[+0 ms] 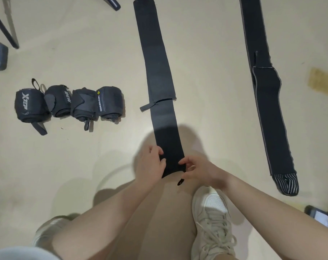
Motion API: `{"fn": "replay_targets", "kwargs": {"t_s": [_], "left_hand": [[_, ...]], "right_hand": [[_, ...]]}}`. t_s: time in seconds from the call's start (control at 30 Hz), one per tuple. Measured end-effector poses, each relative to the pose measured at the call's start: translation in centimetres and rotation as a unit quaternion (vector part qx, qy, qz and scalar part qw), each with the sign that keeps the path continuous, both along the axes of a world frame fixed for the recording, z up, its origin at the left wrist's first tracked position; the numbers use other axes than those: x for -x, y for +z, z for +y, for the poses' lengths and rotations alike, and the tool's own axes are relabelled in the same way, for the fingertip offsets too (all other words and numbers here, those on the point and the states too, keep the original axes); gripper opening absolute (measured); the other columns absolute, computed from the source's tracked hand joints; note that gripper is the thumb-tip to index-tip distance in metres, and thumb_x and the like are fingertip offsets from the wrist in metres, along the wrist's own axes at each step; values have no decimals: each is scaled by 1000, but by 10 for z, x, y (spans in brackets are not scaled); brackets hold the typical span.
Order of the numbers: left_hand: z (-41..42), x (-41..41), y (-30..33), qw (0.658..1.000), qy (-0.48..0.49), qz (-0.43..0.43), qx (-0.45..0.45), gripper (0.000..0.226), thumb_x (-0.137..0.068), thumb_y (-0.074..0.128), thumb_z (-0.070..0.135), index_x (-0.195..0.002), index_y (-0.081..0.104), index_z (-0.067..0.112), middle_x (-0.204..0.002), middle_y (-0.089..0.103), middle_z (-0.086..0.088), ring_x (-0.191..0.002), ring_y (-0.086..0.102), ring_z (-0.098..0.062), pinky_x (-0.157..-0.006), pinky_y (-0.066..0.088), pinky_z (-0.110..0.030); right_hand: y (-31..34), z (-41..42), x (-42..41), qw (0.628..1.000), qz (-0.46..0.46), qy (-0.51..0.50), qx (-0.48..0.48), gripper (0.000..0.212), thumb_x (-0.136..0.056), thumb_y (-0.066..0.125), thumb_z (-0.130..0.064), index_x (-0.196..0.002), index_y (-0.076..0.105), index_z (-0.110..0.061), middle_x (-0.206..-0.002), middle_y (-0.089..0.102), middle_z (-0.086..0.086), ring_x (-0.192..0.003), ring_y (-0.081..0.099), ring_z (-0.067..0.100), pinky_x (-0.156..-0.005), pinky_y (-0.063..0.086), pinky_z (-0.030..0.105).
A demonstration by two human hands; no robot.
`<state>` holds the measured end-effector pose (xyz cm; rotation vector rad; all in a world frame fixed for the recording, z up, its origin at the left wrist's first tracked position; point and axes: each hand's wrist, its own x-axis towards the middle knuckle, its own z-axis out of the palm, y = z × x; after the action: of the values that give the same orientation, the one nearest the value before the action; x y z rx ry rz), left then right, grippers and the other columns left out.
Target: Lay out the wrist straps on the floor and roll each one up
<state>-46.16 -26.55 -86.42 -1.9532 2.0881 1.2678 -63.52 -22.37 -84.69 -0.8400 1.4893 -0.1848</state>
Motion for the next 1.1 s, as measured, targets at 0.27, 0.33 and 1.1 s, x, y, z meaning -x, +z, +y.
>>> {"fn": "replay_targets", "kwargs": {"t_s": [0.27, 0.33, 1.1], "left_hand": [[17, -10, 0, 989, -77, 91, -87, 38, -95, 52, 35, -130, 48, 19, -123, 54, 9, -110, 52, -9, -92, 40, -23], [21, -8, -5, 992, -56, 85, -73, 40, -91, 57, 35, -128, 47, 21, -124, 53, 10, -109, 51, -8, -90, 41, -23], [-1, 20, -28, 987, -153, -45, 37, 23, -93, 55, 25, -114, 59, 18, -107, 52, 0, -105, 45, -18, -84, 41, -30]], "right_hand": [[-11, -2, -10, 986, 12, -167, -2, 22, -93, 59, -19, -78, 61, -2, -66, 61, 10, -50, 56, 9, -53, 47, 20], [-14, -1, -12, 984, 15, -177, -17, 23, -94, 57, -22, -79, 57, -4, -63, 59, 8, -43, 53, 6, -46, 43, 16], [-41, -4, -2, 860, 292, 326, 263, 23, -92, 52, -16, -113, 58, -8, -116, 55, 6, -102, 55, 26, -73, 43, 34]]}}
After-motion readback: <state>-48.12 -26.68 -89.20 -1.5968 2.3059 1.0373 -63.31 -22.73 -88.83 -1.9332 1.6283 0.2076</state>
